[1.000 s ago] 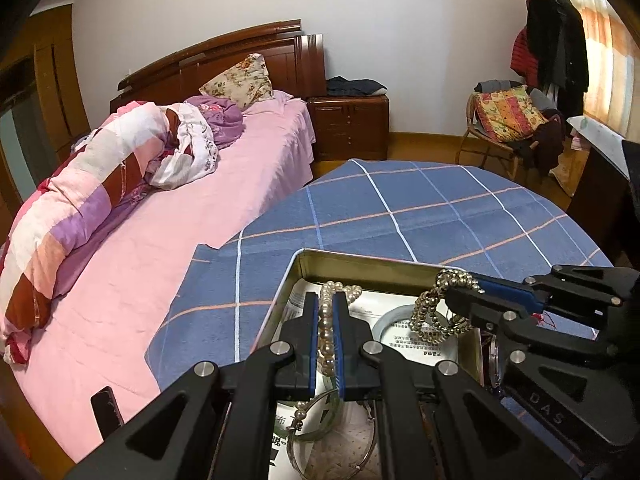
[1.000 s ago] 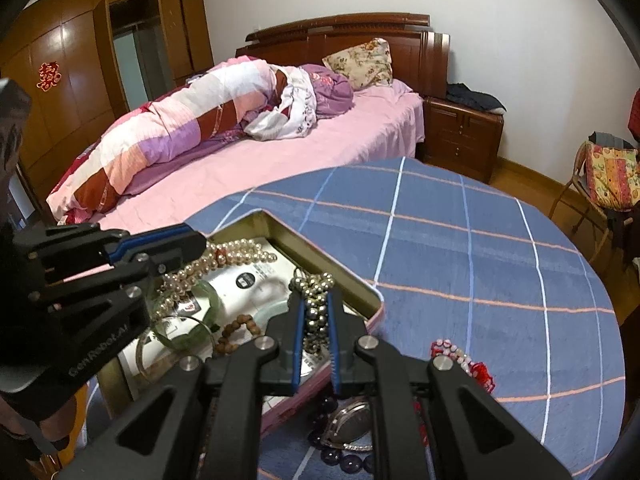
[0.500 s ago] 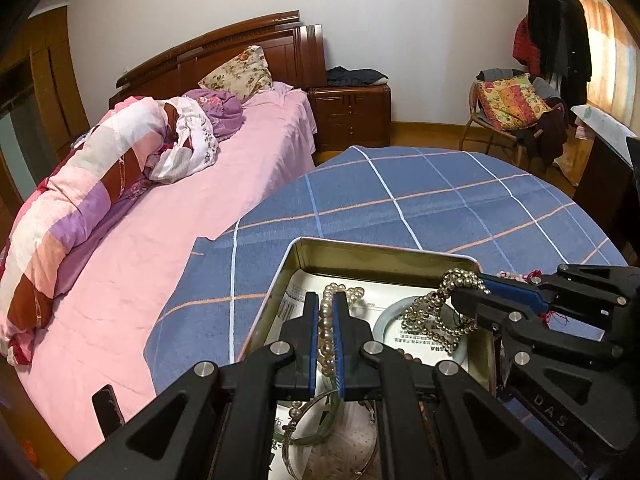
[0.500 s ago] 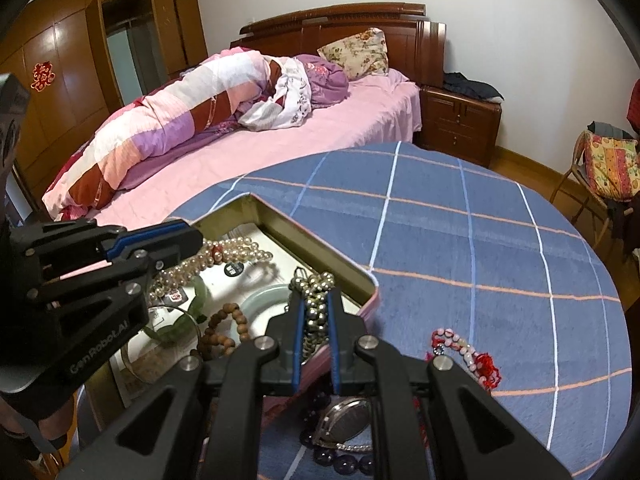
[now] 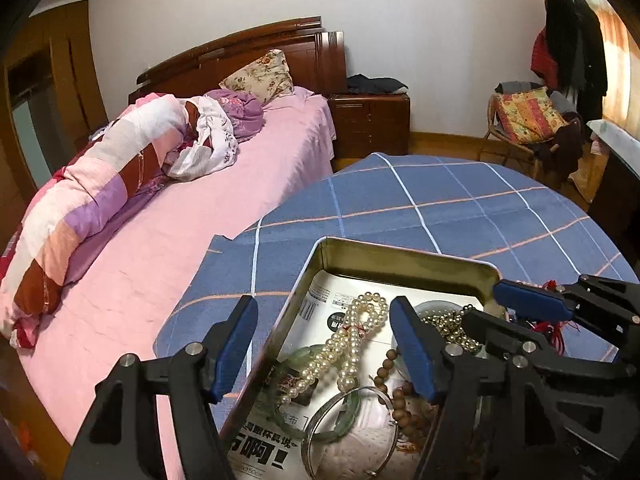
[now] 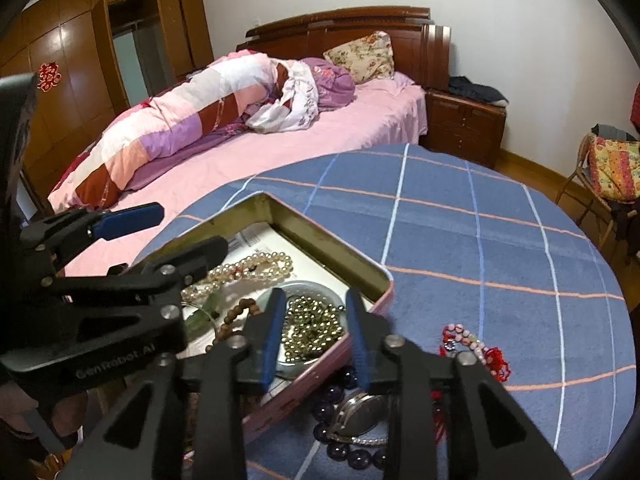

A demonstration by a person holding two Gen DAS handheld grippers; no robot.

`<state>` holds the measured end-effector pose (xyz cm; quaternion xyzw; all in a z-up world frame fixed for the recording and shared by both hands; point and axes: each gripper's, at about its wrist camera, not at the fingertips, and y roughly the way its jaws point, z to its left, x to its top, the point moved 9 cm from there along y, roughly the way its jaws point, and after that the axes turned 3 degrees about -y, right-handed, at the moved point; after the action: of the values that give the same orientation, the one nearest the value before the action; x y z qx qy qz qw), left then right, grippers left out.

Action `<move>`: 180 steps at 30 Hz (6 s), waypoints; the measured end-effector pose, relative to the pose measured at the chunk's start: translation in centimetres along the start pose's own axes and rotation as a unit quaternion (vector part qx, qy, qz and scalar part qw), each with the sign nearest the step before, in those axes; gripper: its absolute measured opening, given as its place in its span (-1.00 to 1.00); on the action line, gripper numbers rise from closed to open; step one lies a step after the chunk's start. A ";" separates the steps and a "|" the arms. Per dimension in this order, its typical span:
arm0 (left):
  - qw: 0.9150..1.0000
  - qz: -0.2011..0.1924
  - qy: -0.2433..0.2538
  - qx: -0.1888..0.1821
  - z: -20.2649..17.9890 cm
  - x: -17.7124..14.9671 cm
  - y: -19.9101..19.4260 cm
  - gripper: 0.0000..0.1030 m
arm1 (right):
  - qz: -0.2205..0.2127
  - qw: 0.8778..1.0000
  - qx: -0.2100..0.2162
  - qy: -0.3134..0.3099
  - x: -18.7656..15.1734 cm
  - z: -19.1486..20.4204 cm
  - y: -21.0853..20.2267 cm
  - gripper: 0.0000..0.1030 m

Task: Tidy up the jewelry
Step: 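Open the left tool over the tin while the right tool releases the gold beads, then move the right tool to the green jade pendant's red string and grasp it, then grasp the red tassel with the left tool while the right tool holds the pendant, then carry the red tassel in the left tool while the right tool carries the pendant into the tin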

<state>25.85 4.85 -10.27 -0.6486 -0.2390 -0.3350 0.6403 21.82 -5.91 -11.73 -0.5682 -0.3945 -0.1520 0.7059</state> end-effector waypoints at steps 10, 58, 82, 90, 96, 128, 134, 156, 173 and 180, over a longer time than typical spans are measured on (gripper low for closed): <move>1.000 0.013 -0.026 0.003 1.4 -1.4 0.5 0.34 | -0.006 1.000 -0.001 0.018 -0.6 -0.4 -0.5 -0.04; 0.999 -0.022 -0.029 -0.007 -5.3 -1.8 -4.3 0.34 | 0.014 0.994 -0.072 0.083 -5.6 -11.9 -3.7 -0.86; 0.991 0.062 0.077 -0.087 -18.8 -3.9 1.2 -0.74 | -0.031 0.990 -0.089 0.107 -7.2 -13.5 -8.1 -0.87; 0.992 0.030 0.063 -0.109 -18.5 -3.4 -1.4 -0.90 | -0.048 0.988 -0.085 0.117 -7.6 -13.6 -9.4 -0.87; 0.990 -0.013 0.048 -0.129 -16.7 -1.2 -5.7 -0.91 | -0.065 0.988 -0.078 0.115 -6.6 -13.1 -10.5 -0.86; 0.990 -0.061 0.004 -0.127 -6.7 1.4 -10.8 -0.91 | -0.109 0.992 -0.032 0.052 -0.2 -6.5 -13.0 -0.86; 0.992 -0.063 -0.005 -0.111 -4.2 1.5 -10.4 -0.91 | -0.111 0.993 -0.023 0.031 1.2 -4.8 -12.8 -0.87; 0.995 -0.047 -0.042 -0.074 1.8 0.2 -8.4 -0.91 | -0.109 0.993 0.025 -0.027 5.0 2.6 -9.7 -0.87; 0.995 -0.035 -0.058 -0.072 3.4 -1.0 -7.5 -0.91 | -0.089 0.993 0.051 -0.051 4.9 6.6 -8.0 -0.87; 0.995 -0.020 -0.063 -0.075 3.5 -2.2 -6.5 -0.91 | -0.072 0.994 0.064 -0.052 4.0 7.8 -6.6 -0.87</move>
<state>20.03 9.00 -7.34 -0.7097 -0.2660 -0.3236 0.5665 16.99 0.18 -3.97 -0.4995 -0.4790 -0.1471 0.7067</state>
